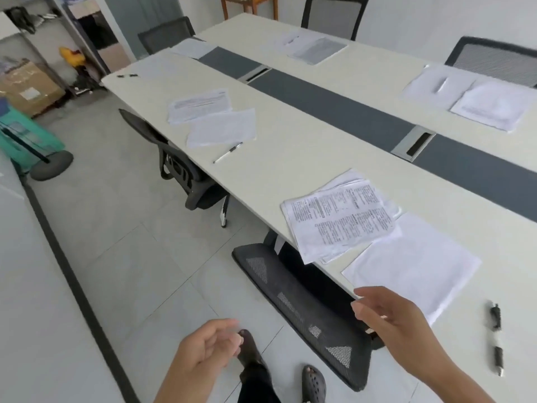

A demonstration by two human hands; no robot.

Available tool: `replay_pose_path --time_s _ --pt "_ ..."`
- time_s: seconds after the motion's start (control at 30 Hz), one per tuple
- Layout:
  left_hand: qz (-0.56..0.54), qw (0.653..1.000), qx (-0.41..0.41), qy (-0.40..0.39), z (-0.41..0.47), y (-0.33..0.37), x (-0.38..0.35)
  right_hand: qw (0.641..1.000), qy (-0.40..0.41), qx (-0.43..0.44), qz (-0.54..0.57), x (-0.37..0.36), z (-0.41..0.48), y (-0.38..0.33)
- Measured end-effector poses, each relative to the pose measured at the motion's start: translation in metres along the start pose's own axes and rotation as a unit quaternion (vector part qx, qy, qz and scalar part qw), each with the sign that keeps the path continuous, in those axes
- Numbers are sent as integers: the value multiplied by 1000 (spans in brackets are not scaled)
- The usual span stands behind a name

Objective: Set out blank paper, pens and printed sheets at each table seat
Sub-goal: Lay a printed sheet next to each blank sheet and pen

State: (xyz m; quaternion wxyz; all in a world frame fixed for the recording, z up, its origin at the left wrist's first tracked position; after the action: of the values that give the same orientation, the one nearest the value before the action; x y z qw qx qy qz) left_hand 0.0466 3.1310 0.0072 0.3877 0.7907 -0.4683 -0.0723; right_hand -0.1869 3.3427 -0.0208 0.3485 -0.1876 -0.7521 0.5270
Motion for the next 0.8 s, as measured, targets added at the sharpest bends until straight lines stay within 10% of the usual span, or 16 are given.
replay_pose_path --time_s 0.53,0.8 --pt "249 939 -66 -226 251 189 -32 948 238 -206 -41 -21 77 18" --pt "459 839 -197 -217 322 189 -130 919 287 -269 -22 -24 114 55"
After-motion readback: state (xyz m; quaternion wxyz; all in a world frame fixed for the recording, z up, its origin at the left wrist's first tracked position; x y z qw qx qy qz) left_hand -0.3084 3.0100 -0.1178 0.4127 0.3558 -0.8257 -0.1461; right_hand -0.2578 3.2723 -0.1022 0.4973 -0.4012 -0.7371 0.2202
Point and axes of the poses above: each hand's wrist, its own z-axis towards the middle knuckle, its own x-axis out of the back of the hand, y = z × x, the point moved 10 cm from there along z, towards the middle knuckle, and after that the axes turned 12 degrees about x, right-handed, at the moved point
